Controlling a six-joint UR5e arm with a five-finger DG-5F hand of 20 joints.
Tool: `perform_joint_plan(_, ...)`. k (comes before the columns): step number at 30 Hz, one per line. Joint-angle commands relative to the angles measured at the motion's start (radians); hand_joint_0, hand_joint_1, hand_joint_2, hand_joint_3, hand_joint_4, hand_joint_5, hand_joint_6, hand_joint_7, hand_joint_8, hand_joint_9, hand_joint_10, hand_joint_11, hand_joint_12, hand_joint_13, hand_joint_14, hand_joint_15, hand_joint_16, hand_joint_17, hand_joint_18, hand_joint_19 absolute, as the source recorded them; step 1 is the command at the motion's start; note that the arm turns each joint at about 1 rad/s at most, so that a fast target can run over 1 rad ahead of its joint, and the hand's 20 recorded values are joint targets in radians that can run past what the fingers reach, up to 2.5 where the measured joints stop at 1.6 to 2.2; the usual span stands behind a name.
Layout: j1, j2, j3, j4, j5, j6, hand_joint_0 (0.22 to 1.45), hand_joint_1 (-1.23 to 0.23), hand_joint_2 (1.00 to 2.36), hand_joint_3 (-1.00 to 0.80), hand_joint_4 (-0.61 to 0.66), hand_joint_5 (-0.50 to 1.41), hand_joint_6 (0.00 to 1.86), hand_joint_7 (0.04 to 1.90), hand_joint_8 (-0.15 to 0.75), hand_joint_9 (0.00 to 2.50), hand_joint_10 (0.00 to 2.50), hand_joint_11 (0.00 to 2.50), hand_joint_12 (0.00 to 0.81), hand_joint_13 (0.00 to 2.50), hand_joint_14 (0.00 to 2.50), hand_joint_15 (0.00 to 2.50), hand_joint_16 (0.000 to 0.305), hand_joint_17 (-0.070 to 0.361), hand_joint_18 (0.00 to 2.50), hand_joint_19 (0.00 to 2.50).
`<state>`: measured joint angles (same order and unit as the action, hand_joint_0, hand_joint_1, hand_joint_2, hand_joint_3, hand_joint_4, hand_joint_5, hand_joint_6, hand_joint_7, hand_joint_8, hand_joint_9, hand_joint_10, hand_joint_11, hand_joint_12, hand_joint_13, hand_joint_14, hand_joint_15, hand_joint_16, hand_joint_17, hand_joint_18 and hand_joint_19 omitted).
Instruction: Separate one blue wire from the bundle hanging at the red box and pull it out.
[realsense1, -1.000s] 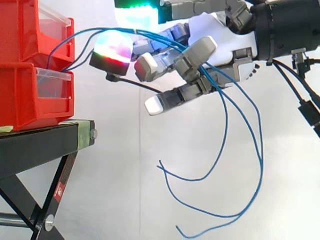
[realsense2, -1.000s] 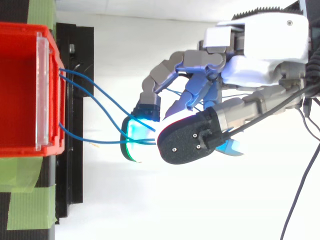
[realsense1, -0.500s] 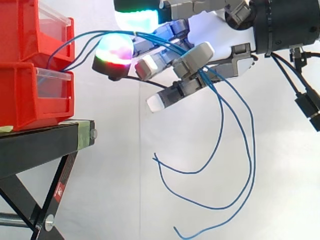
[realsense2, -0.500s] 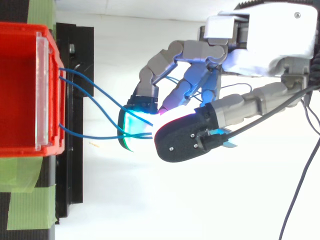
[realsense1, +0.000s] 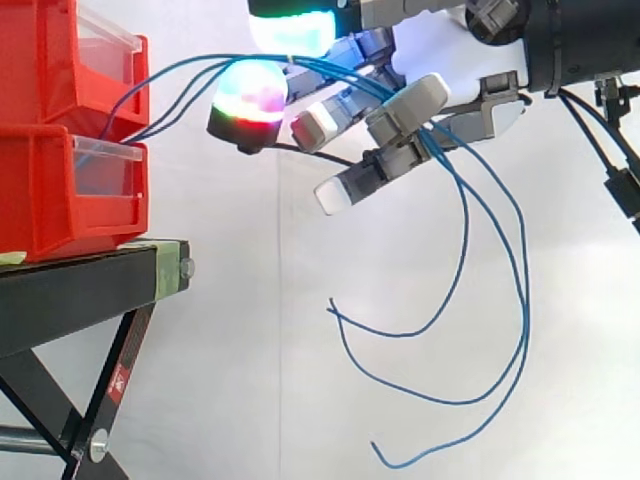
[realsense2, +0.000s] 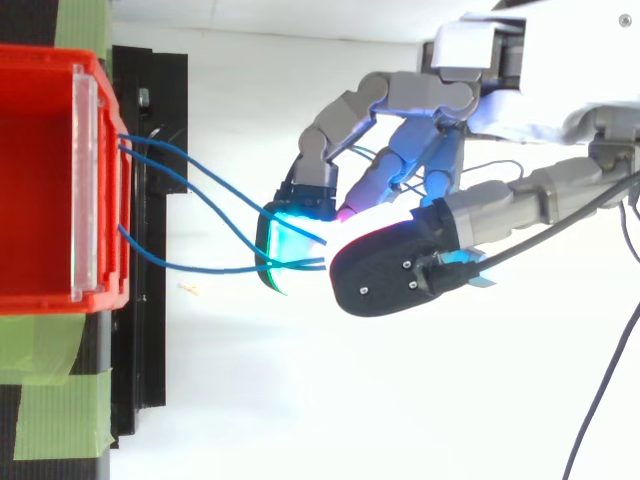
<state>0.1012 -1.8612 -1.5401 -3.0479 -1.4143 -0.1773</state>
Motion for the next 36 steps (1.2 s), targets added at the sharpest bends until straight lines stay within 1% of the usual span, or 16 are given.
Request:
perform_joint_plan(1,-0.003,0.016,0.0,-0.016,0.0,-0.008,0.62,-0.62,1.02,-0.17,0.19,-0.2,0.89,0.78,0.347,0.92,0.01,1.11,0.384,1.54,0.0,1.42,0.06,0.136,0.74,0.42)
perform_joint_plan(3,-0.003,0.025,0.002,-0.028,0.0,-0.017,0.61,-0.62,1.02,-0.17,0.2,-0.2,0.89,0.78,0.355,0.92,0.01,1.12,0.399,1.55,0.0,1.41,0.061,0.137,0.74,0.42)
perform_joint_plan(4,-0.003,0.027,0.0,-0.034,0.002,-0.021,0.61,-0.61,1.02,-0.17,0.2,-0.2,0.89,0.78,0.351,0.92,0.01,1.11,0.388,1.55,0.0,1.42,0.061,0.137,0.74,0.42)
perform_joint_plan(6,-0.003,0.03,0.0,-0.046,0.014,-0.044,0.61,-0.61,1.02,-0.17,0.2,-0.2,0.89,0.78,0.355,0.92,0.01,1.11,0.386,1.54,0.01,1.4,0.061,0.138,0.74,0.42)
perform_joint_plan(7,-0.003,0.03,0.0,-0.046,0.014,-0.044,0.61,-0.61,1.02,-0.17,0.2,-0.2,0.89,0.78,0.354,0.92,0.01,1.12,0.396,1.54,0.0,1.41,0.061,0.138,0.74,0.43)
perform_joint_plan(11,-0.003,0.03,0.0,-0.043,0.025,-0.07,0.61,-0.61,1.01,-0.18,0.2,-0.2,0.89,0.77,0.356,0.92,0.01,1.11,0.392,1.54,0.0,1.4,0.062,0.139,0.73,0.43)
perform_joint_plan(14,-0.003,0.03,0.0,-0.039,0.028,-0.077,0.6,-0.6,1.02,-0.18,0.2,-0.2,0.89,0.78,0.358,0.92,0.01,1.11,0.391,1.54,0.0,1.4,0.062,0.139,0.73,0.44)
perform_joint_plan(19,-0.002,0.03,0.0,-0.039,0.031,-0.08,0.59,-0.6,1.02,-0.21,0.19,-0.2,0.88,0.78,0.351,0.92,0.01,1.12,0.391,1.53,0.0,1.4,0.06,0.136,0.72,0.46)
perform_joint_plan(22,0.0,0.03,0.0,-0.04,0.031,-0.08,0.59,-0.59,1.02,-0.22,0.18,-0.2,0.88,0.81,0.34,0.91,0.01,1.12,0.364,1.52,0.01,1.43,0.058,0.131,0.7,0.46)
perform_joint_plan(36,0.003,0.03,0.0,-0.046,0.034,-0.08,0.56,-0.59,1.02,-0.25,0.19,-0.19,0.87,0.84,0.357,0.95,0.01,1.13,0.383,1.55,0.0,1.42,0.059,0.133,0.75,0.48)
